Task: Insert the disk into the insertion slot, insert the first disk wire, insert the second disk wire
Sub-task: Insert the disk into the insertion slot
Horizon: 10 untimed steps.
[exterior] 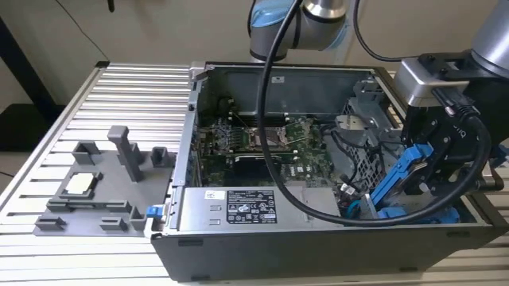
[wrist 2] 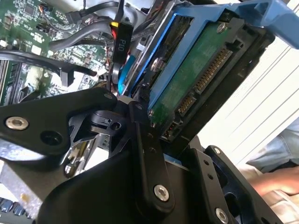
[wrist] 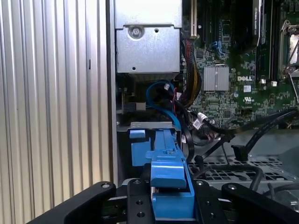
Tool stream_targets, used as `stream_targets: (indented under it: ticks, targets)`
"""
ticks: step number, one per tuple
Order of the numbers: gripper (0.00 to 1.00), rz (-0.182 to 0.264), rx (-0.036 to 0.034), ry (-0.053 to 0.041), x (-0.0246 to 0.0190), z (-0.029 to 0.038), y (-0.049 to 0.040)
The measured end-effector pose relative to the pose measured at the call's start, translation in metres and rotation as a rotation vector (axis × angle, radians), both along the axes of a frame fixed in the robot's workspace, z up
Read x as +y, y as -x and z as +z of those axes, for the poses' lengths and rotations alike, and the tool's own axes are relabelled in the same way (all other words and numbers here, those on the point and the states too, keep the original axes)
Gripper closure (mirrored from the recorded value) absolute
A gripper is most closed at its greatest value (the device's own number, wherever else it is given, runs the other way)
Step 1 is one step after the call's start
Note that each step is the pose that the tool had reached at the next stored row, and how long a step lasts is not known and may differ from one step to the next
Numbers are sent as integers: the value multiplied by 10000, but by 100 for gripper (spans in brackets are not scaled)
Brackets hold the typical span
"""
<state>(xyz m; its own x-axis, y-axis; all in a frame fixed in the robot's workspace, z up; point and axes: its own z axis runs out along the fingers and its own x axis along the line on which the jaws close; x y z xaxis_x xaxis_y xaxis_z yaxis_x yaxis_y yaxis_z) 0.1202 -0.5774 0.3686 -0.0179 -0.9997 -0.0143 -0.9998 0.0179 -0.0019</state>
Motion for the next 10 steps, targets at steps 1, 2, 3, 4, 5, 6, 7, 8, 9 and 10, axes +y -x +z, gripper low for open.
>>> stream_targets:
  ticks: [1,2,3,4,5,6,7,8,9,10]
  targets:
    - [67,0,0,3,0,-16,0]
    - [67,0,0,-1,0,-35,0]
    - [67,0,0,-2,1,-54,0]
    - [67,0,0,-2,1,-72,0]
    - [67,0,0,0,0,-81,0]
    - [67,0,0,0,0,-82,0]
    - [67,0,0,2,0,-81,0]
    - [67,0,0,3,0,-82,0]
    - [67,0,-1,3,0,-82,0]
    - [67,0,-1,5,0,-83,0]
